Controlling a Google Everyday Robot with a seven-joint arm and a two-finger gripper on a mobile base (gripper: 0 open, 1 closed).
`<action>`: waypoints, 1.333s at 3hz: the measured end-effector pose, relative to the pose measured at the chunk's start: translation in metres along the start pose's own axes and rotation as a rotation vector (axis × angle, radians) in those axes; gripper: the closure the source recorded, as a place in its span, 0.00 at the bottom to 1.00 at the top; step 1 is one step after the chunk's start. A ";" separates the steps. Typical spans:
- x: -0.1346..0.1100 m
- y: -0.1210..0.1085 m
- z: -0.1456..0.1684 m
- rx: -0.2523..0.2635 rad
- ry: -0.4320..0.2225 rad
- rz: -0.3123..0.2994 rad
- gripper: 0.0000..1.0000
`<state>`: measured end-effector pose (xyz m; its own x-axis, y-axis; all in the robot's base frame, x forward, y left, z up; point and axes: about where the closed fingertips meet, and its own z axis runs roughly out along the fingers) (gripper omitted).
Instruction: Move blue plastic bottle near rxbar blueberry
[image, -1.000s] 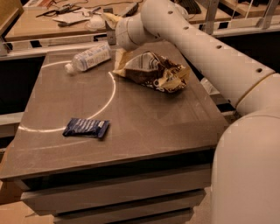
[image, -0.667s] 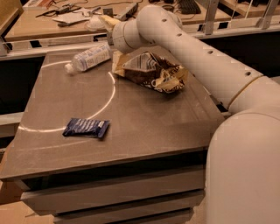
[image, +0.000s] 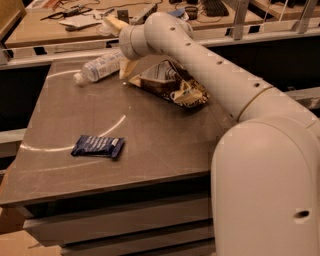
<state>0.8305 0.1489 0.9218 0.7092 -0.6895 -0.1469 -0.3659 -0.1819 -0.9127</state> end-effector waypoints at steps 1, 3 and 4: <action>-0.004 -0.020 0.017 0.010 -0.024 -0.020 0.00; -0.008 -0.013 0.035 -0.054 -0.058 -0.020 0.00; -0.009 -0.002 0.039 -0.112 -0.078 -0.001 0.00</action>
Offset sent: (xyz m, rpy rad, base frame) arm 0.0290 0.0263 0.0165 -0.0185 0.0009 0.0517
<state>0.8481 0.1831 0.9098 0.7530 -0.6332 -0.1791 -0.4269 -0.2629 -0.8653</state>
